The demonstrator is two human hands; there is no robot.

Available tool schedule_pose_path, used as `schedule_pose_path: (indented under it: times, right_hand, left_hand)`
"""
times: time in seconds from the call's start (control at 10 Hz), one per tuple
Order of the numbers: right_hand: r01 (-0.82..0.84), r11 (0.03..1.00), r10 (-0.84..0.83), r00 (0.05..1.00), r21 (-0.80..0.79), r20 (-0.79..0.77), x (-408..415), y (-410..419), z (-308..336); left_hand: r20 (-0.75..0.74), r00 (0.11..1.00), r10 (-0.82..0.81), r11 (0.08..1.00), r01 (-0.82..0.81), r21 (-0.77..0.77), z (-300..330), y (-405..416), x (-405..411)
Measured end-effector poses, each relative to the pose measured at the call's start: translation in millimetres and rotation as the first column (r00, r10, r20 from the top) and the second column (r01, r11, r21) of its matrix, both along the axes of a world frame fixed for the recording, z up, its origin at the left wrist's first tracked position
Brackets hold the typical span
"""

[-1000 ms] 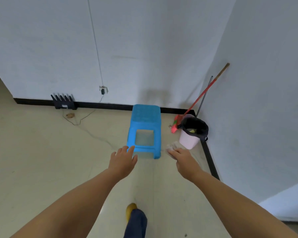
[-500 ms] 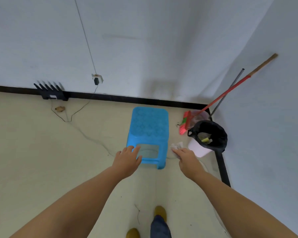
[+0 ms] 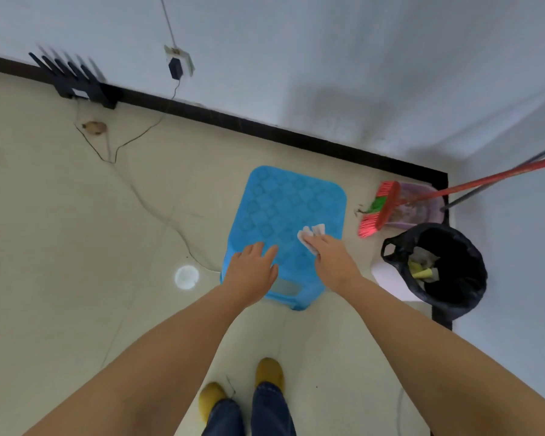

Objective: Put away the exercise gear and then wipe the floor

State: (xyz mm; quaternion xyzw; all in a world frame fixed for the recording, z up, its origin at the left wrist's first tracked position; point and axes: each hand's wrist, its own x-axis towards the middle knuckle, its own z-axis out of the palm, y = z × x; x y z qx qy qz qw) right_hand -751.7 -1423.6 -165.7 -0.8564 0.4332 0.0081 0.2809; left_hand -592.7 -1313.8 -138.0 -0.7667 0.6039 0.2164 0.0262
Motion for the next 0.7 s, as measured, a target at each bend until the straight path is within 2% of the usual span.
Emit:
schedule_pose_path:
  times: [0.2,0.3,0.4,0.5,0.6,0.7]
  right_hand:
    - [-0.057,0.991,0.060,0.998,-0.125,0.020,18,-9,-94]
    - [-0.154,0.970,0.115,0.973,-0.190,-0.201,18,9,-105]
    - [-0.193,0.973,0.145,0.937,-0.125,-0.318,18,7,-110]
    - [-0.246,0.969,0.221,0.853,0.009,-0.473,22,-5,-93]
    - [-0.217,0.976,0.198,0.816,0.030,-0.542,48,-15,-50]
    - [-0.255,0.965,0.236,0.733,0.063,-0.638,91,-14,-1]
  left_hand:
    - [-0.010,0.999,-0.049,0.998,0.049,-0.038,-95,-22,26]
    - [0.058,0.994,-0.095,0.995,0.097,-0.032,-115,-10,30]
    - [0.058,0.989,-0.133,0.991,0.134,-0.013,-120,-6,33]
    - [0.020,0.993,-0.113,0.991,0.111,0.073,-102,-8,35]
    - [-0.028,1.000,-0.001,0.998,0.003,0.065,-67,-3,50]
    - [-0.022,0.986,0.166,0.986,-0.165,0.020,-28,22,75]
